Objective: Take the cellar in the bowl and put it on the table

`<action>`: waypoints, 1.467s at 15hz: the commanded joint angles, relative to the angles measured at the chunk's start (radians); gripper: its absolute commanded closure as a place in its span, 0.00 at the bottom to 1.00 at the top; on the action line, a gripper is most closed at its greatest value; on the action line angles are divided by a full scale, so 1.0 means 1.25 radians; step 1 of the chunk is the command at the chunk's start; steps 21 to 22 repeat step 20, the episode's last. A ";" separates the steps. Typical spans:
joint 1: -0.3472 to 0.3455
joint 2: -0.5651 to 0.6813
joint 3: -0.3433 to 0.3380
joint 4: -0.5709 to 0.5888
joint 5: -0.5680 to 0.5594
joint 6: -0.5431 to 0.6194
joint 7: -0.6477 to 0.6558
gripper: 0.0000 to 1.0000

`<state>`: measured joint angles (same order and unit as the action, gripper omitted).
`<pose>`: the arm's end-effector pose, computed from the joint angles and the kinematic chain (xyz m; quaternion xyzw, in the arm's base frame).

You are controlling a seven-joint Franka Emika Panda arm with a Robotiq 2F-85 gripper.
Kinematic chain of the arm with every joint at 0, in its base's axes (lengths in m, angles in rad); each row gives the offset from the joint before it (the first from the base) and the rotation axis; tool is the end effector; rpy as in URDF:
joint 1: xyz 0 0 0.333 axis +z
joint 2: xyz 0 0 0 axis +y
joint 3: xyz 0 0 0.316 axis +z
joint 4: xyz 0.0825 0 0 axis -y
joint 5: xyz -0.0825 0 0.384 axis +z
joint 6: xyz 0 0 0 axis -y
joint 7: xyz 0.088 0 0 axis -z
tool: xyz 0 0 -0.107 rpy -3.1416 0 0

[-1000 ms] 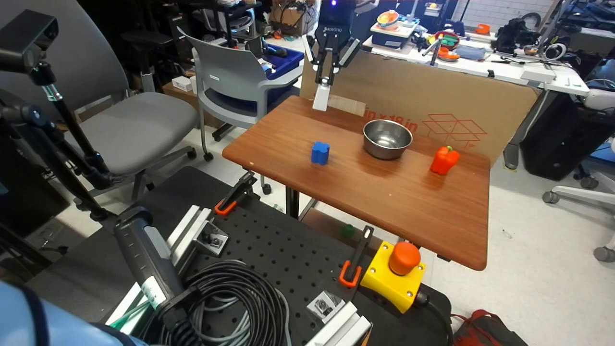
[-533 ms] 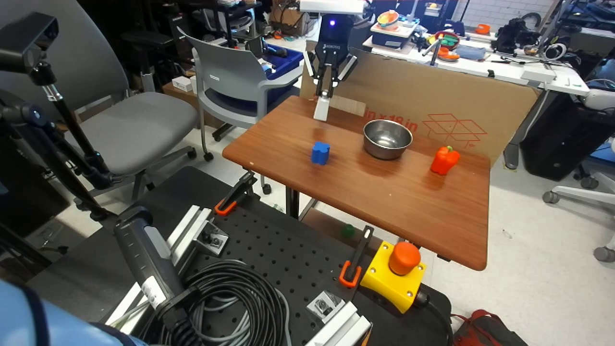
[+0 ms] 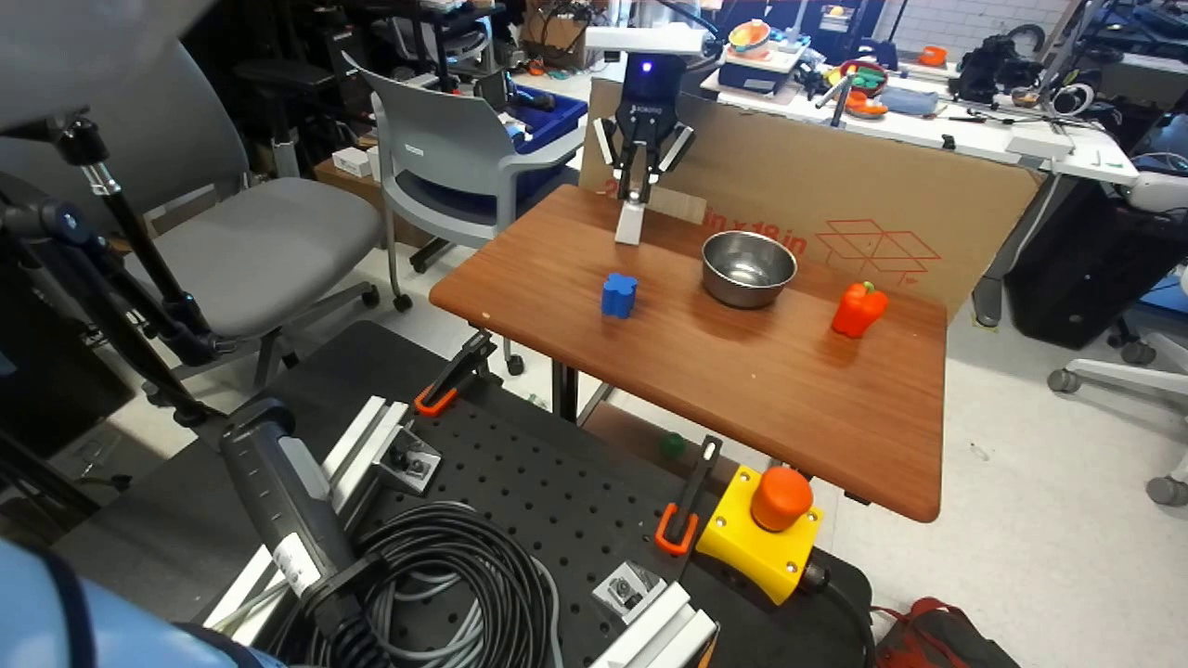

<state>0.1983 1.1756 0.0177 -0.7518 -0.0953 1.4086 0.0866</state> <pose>0.7220 0.1410 0.1856 0.9637 0.0639 -0.2477 0.0763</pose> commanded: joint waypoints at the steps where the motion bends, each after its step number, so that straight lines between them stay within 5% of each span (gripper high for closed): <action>1: 0.010 0.023 -0.010 0.047 -0.013 -0.014 0.001 0.39; 6: -0.003 -0.055 0.004 -0.014 -0.006 0.023 -0.058 0.01; 16: -0.094 -0.358 0.018 -0.294 0.044 0.450 -0.119 0.00; 17: -0.105 -0.384 0.016 -0.331 0.055 0.472 -0.106 0.00; 18: -0.082 -0.305 0.005 -0.204 0.030 0.405 -0.102 0.00; 22: -0.099 -0.345 0.006 -0.263 0.041 0.434 -0.102 0.00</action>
